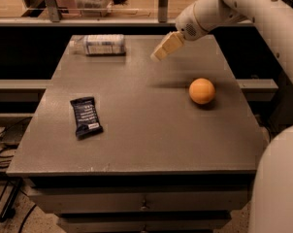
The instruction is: Pick blue plastic bottle
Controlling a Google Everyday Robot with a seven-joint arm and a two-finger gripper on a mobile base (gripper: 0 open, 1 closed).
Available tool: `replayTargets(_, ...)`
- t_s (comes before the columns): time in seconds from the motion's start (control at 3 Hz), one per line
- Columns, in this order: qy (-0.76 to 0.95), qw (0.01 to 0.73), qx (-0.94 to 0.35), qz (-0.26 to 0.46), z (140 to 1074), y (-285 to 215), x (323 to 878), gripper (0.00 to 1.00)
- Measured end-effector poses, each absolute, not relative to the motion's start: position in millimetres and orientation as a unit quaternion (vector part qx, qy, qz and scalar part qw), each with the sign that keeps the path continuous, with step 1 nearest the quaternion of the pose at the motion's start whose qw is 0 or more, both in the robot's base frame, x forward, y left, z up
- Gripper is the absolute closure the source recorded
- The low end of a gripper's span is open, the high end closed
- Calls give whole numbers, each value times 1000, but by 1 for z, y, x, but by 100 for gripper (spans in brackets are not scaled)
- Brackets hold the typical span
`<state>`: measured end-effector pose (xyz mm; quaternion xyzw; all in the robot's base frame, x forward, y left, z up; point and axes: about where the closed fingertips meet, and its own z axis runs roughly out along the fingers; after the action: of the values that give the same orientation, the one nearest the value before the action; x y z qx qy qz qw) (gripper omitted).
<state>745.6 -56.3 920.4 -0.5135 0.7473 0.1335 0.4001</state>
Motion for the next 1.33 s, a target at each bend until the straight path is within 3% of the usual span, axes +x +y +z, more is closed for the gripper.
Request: replayTargets(1.33,709,403,-549,184,890,38,786,0)
